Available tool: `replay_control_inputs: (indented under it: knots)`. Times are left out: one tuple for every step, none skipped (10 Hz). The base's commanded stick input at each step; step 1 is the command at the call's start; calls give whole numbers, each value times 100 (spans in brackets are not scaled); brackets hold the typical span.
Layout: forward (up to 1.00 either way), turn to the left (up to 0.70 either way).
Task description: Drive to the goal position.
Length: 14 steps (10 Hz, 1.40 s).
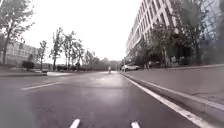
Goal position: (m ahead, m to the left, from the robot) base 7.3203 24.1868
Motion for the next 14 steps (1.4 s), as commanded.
replay_control_inputs:
  knots:
    - [70,0]
    - [70,0]
    - [70,0]
    - [70,0]
    - [70,0]
    - [70,0]
    - [70,0]
    - [70,0]
    - [70,0]
    - [70,0]
    - [70,0]
    - [70,0]
    - [70,0]
    - [70,0]
